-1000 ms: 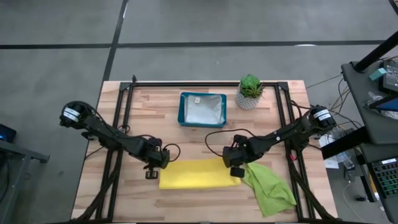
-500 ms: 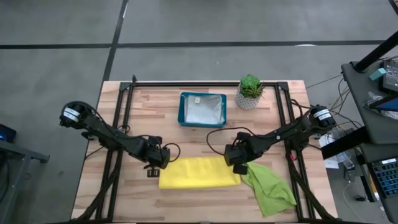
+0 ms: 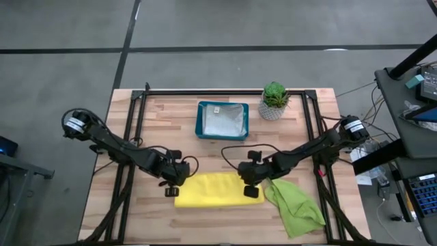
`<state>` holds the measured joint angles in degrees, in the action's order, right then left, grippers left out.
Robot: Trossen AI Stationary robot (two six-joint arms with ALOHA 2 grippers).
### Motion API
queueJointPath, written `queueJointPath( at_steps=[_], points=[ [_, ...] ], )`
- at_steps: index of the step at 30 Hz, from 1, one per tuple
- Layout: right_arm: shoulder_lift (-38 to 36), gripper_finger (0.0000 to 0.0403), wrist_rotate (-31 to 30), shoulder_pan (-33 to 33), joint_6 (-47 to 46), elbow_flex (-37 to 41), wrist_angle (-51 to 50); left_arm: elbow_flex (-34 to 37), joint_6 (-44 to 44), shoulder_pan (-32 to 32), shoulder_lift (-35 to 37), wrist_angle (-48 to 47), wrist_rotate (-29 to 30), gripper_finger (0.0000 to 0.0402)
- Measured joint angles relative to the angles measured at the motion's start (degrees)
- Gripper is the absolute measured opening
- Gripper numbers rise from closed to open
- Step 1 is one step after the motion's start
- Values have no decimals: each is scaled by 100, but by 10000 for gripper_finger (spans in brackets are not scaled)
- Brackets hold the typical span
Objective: Fold microfiber towels
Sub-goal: Fold the yellow microfiber cloth
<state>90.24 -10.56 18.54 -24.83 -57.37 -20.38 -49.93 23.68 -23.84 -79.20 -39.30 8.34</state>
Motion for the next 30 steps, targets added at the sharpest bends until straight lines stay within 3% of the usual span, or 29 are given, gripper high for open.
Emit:
queueJointPath(
  at_steps=[5,11,19,26,30],
  points=[
    [0,97,-17,28,-111,539,1325,55,146,-161,-137,528,-2,90],
    [0,97,-109,60,-317,1027,1951,89,146,-323,-843,925,16,73],
    [0,98,-153,58,-581,1137,1942,46,166,-244,-1698,678,156,47],
    [-73,127,47,-19,-1507,467,1060,69,562,-198,-1609,-1207,234,33],
    [-87,157,58,-19,-1973,55,302,99,595,-198,-1449,-1382,225,31]
  ],
)
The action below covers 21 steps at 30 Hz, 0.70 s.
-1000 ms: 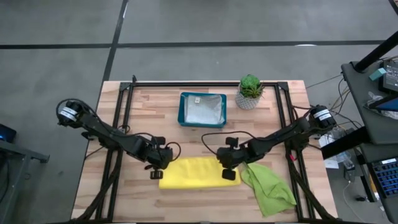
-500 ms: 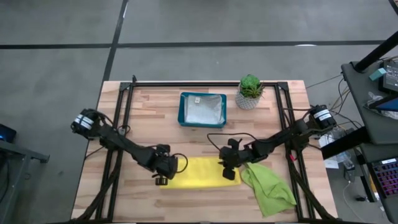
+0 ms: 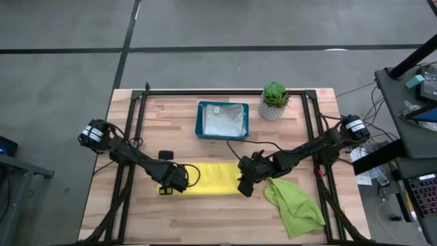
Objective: Fold microfiber towels
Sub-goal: Fold the yellow microfiber cloth
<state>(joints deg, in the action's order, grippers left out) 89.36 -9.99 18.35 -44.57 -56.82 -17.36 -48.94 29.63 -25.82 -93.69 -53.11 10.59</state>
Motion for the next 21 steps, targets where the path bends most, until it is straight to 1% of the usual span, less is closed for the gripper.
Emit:
queueJointPath(
  at_steps=[3,5,6,8,10,13,14,17,19,21],
  points=[
    [15,179,-21,1,-260,-65,-46,1,1,0,88,55,-4,31],
    [68,190,-210,6,-281,-38,96,1,0,0,92,56,-4,31],
    [99,192,-332,19,-279,-2,206,1,-1,0,91,58,-2,31],
    [200,188,-393,36,-159,75,359,1,2,0,92,60,2,31],
    [363,171,-398,37,-66,154,606,3,0,0,93,60,19,31],
    [641,127,-418,37,-64,238,803,9,2,0,94,63,24,31],
    [699,110,-531,35,-119,238,642,20,2,0,96,65,26,31],
    [664,57,-1203,28,-310,235,-203,95,2,0,104,70,39,31],
    [501,27,-1522,58,-360,231,-221,164,2,0,114,56,47,31],
    [309,14,-1655,143,-340,254,-209,233,4,-2,126,54,50,31]
  ],
)
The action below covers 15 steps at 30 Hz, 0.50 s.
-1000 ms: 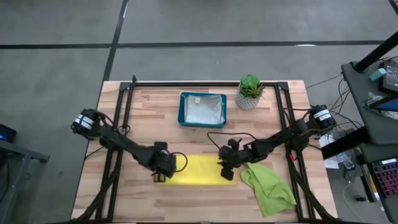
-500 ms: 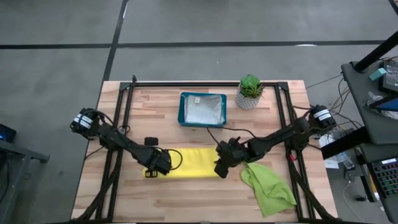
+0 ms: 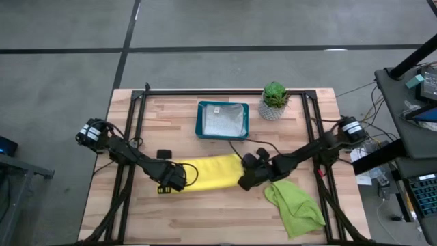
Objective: Fold microfiber towels
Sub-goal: Fold the yellow microfiber cloth
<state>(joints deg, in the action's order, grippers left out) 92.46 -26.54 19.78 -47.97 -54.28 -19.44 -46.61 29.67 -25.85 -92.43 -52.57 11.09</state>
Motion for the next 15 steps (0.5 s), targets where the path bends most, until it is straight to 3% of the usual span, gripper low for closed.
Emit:
queueJointPath(
  at_steps=[8,15],
  points=[
    [-253,31,-8,198,-408,115,-114,63,2,2,7,-125,13,31],
    [-211,103,-68,183,-944,368,127,39,0,2,9,-129,-10,31]
  ],
)
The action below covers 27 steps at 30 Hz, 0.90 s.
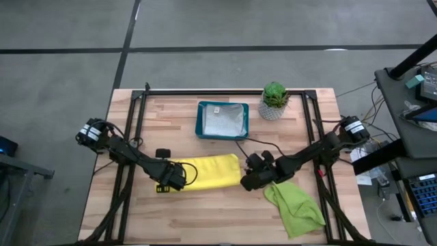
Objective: Fold microfiber towels
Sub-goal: Fold the yellow microfiber cloth
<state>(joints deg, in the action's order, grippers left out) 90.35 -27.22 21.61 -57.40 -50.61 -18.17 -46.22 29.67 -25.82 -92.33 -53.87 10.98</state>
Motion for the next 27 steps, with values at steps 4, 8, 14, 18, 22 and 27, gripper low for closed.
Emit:
queueJointPath(
  at_steps=[4,8,14,18,22,27],
  points=[
    [2,157,22,-76,19,384,1017,0,0,0,2,26,-4,31],
    [4,205,178,-239,-26,778,1978,0,2,0,2,28,-7,31],
    [41,251,318,-419,-210,1080,2426,0,4,0,2,31,-11,31],
    [378,263,472,-437,-203,1094,2988,0,7,0,2,33,-11,31],
    [719,265,551,-495,-91,1024,3623,-2,7,0,2,33,-15,31],
    [793,252,678,-621,75,987,3868,-4,11,0,2,35,-17,31]
  ],
)
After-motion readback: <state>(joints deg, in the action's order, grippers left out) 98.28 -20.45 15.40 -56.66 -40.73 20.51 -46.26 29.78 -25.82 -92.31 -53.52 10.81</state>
